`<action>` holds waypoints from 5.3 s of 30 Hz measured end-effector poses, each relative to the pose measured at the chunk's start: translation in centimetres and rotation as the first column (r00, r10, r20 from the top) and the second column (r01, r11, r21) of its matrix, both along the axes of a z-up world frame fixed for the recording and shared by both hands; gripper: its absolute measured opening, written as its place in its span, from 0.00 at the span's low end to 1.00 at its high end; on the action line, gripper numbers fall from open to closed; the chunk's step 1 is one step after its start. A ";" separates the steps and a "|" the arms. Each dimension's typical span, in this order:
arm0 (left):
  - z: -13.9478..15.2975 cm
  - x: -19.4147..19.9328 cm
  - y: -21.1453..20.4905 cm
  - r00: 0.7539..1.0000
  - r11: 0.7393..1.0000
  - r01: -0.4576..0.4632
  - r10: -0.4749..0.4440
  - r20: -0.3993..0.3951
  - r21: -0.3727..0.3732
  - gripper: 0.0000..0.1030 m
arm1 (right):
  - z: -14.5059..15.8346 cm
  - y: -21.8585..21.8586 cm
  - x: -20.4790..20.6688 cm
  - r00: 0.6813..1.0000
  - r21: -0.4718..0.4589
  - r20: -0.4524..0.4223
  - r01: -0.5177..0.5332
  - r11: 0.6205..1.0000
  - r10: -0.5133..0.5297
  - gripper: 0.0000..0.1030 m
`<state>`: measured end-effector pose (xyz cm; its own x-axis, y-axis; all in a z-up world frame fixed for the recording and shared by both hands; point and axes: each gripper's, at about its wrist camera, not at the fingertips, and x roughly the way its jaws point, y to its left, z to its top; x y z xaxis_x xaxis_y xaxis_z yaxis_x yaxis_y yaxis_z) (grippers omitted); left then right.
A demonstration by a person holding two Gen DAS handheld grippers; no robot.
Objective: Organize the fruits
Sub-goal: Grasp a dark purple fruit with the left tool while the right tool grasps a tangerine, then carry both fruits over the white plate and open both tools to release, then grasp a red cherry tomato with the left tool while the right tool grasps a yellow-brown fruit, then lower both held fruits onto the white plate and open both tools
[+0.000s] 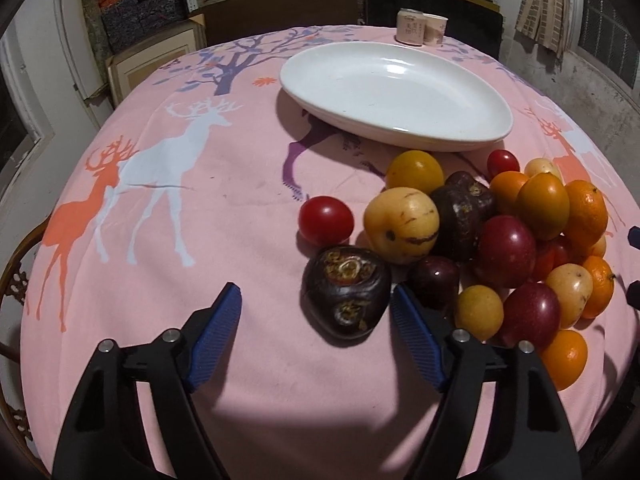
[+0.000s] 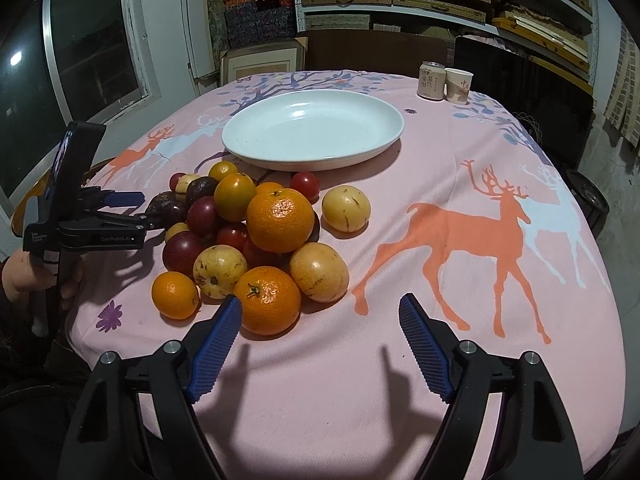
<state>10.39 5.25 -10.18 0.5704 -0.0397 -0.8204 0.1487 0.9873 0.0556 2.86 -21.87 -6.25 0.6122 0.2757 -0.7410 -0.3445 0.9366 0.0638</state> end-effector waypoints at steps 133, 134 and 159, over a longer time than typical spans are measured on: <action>1.7 -3.3 0.7 0.992 0.990 0.117 -0.112 0.065 -0.078 0.29 | -1.7 -0.1 3.2 0.991 0.097 -0.095 -0.082 0.992 0.091 0.39; 1.9 -3.4 0.7 0.991 0.990 0.118 -0.113 0.067 -0.080 0.29 | -1.4 -0.3 3.0 0.993 0.099 -0.086 -0.077 0.992 0.086 0.39; 8.9 10.0 -1.8 0.978 0.990 0.103 -0.084 0.191 -0.092 0.29 | 7.8 0.1 15.4 0.989 0.188 0.147 -0.028 0.982 0.000 0.39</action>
